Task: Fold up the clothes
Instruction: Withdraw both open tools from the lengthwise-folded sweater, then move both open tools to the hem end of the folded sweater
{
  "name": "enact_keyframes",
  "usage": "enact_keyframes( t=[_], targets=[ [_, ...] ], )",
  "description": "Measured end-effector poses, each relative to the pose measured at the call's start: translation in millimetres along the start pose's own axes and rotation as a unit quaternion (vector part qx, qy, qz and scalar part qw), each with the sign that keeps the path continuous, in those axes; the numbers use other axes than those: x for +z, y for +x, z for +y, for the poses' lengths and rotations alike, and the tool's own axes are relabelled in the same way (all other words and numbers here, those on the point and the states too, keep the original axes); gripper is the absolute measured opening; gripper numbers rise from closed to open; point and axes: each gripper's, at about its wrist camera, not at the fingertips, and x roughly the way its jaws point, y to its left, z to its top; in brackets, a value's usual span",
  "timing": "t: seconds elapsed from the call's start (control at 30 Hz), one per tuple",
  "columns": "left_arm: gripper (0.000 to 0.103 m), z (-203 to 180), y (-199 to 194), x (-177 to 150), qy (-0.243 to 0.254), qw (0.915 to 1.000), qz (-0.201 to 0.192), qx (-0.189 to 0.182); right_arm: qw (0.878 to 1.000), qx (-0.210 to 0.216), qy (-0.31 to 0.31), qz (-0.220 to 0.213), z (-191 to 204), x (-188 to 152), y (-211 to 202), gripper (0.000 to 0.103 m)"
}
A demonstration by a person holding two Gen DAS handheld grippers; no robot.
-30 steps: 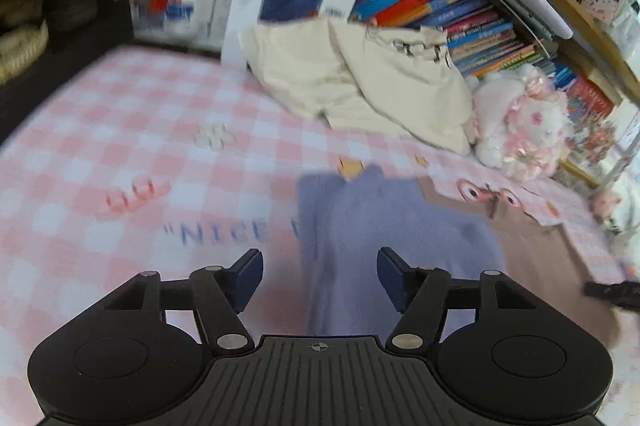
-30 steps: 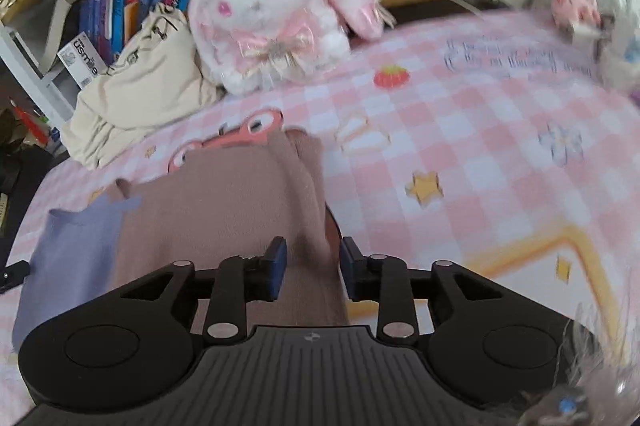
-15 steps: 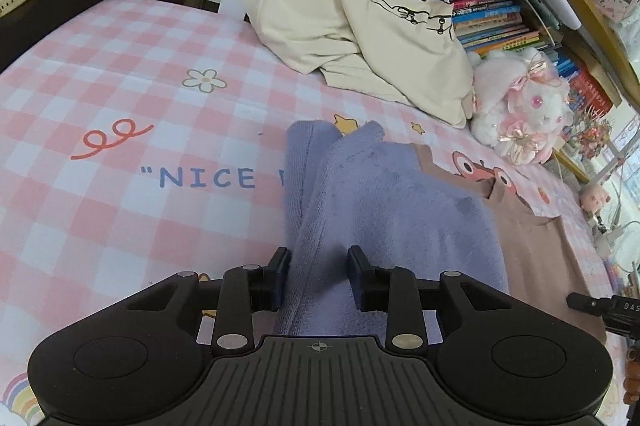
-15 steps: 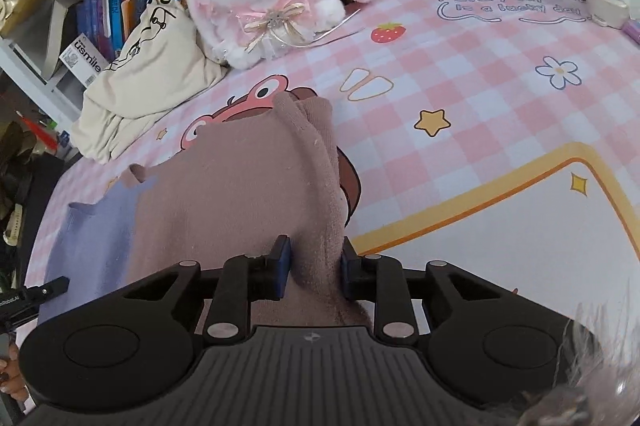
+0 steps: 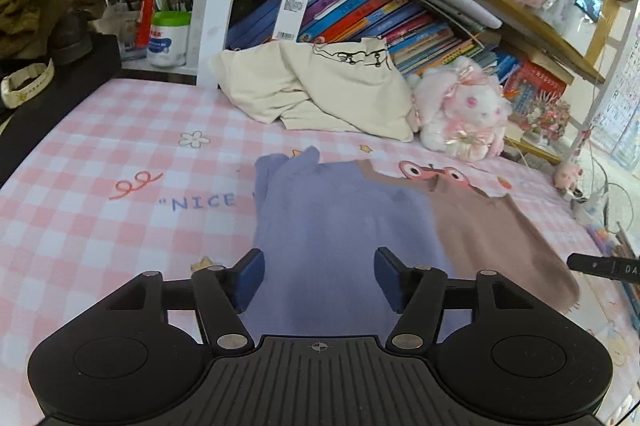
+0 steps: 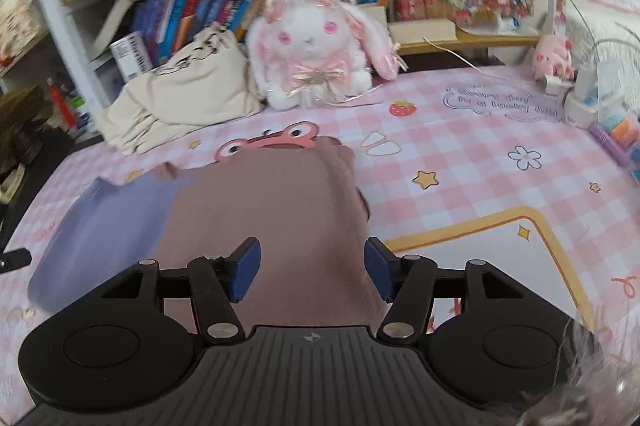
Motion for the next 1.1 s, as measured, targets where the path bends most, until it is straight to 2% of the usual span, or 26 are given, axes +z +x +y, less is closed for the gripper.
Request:
enact_keyframes(
  t=[0.33, 0.67, 0.77, 0.87, 0.97, 1.0, 1.1],
  targets=[
    [0.066, -15.7, -20.4, -34.9, -0.003, 0.9998, 0.020, -0.005, 0.999, 0.019, -0.031, 0.031, 38.5, -46.9, -23.0, 0.061],
    [0.067, -9.3, -15.5, -51.7, -0.032, 0.9978, 0.056, -0.016, 0.994, 0.028, -0.094, 0.056, 66.8, -57.6, -13.5, 0.064],
    [0.075, -3.3, -10.1, -51.8, -0.047, 0.9963, 0.070, -0.013, 0.991, 0.031, -0.113, 0.063, 75.2, -60.8, -10.6, 0.065],
    [0.076, 3.8, -8.4, -52.3, -0.065, 0.9947, 0.079, -0.013, 0.988, 0.034, -0.132, 0.071, 83.7, -64.0, -7.7, 0.065],
    [0.077, 12.3, -10.1, -52.4, -0.090, 0.9926, 0.080, -0.017, 0.980, 0.050, -0.179, 0.070, 103.6, -63.5, -0.2, 0.065],
    [0.081, 16.4, -11.3, -52.5, -0.102, 0.9915, 0.079, -0.018, 0.976, 0.056, -0.197, 0.070, 111.5, -62.8, 2.7, 0.065],
    [0.084, 30.7, -13.2, -54.0, -0.150, 0.9856, 0.076, -0.022, 0.960, 0.083, -0.258, 0.066, 139.7, -58.8, 12.7, 0.065]
  ],
)
